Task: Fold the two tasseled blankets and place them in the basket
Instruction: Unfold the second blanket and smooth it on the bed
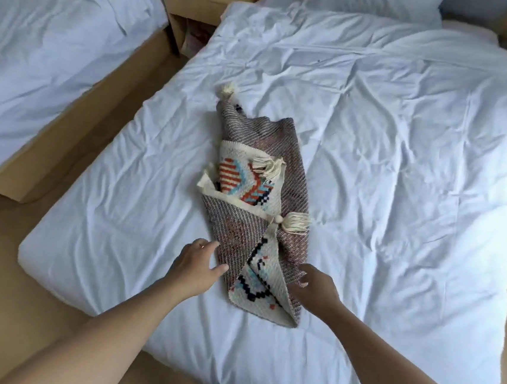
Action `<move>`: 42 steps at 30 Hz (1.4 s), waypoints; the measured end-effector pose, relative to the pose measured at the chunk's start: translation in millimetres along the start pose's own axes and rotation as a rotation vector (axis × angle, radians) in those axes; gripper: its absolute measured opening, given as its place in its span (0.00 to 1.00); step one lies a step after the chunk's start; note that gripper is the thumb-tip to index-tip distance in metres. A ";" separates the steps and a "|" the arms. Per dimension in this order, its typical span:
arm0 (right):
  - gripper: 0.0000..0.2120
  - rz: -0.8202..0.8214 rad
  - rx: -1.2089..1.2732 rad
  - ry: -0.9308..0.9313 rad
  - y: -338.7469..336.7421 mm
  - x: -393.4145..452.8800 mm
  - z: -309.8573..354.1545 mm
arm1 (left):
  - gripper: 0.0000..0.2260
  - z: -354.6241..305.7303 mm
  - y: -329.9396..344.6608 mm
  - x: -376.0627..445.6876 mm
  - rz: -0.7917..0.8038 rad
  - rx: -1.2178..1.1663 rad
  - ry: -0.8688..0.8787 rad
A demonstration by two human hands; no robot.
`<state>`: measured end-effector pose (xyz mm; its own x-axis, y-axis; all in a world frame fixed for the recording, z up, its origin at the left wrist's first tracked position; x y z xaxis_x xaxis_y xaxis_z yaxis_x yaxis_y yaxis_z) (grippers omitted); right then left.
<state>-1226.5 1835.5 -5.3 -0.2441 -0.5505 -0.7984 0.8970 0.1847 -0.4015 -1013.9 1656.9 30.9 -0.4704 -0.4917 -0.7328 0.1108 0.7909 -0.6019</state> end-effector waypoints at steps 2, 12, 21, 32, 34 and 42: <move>0.23 0.017 0.142 0.005 -1.4 16.2 7.2 | 0.29 -8.7 1.4 14.4 0.034 0.012 0.020; 0.16 0.029 0.862 0.063 43.0 132.4 42.4 | 0.49 -12.3 18.5 147.8 0.186 0.165 0.023; 0.04 -0.926 1.237 0.284 -86.5 2.2 -112.1 | 0.09 46.9 -72.0 149.1 -0.287 -0.062 -0.062; 0.07 -0.467 1.396 0.556 72.2 -28.4 -141.6 | 0.16 204.2 -66.3 93.6 -0.304 -0.303 -0.484; 0.10 -0.328 1.225 0.541 94.4 -26.2 -137.2 | 0.18 205.6 -45.9 81.8 -0.293 -0.317 -0.498; 0.23 0.213 0.196 0.331 184.7 -22.8 -80.3 | 0.24 101.9 12.6 70.1 -0.228 0.117 -0.065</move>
<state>-1084.9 1947.5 -97.2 -0.1224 -0.2203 -0.9677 0.9853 0.0900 -0.1451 -956.3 1595.3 -60.4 -0.4377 -0.6782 -0.5903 0.1103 0.6111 -0.7838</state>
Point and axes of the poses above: each hand's wrist, its own x-axis towards the middle knuckle, its own y-axis out of the palm, z = x × y, the point moved 7 cm from there along x, towards the middle knuckle, and after that the axes turned 14 degrees about z, right-handed, at the moved point
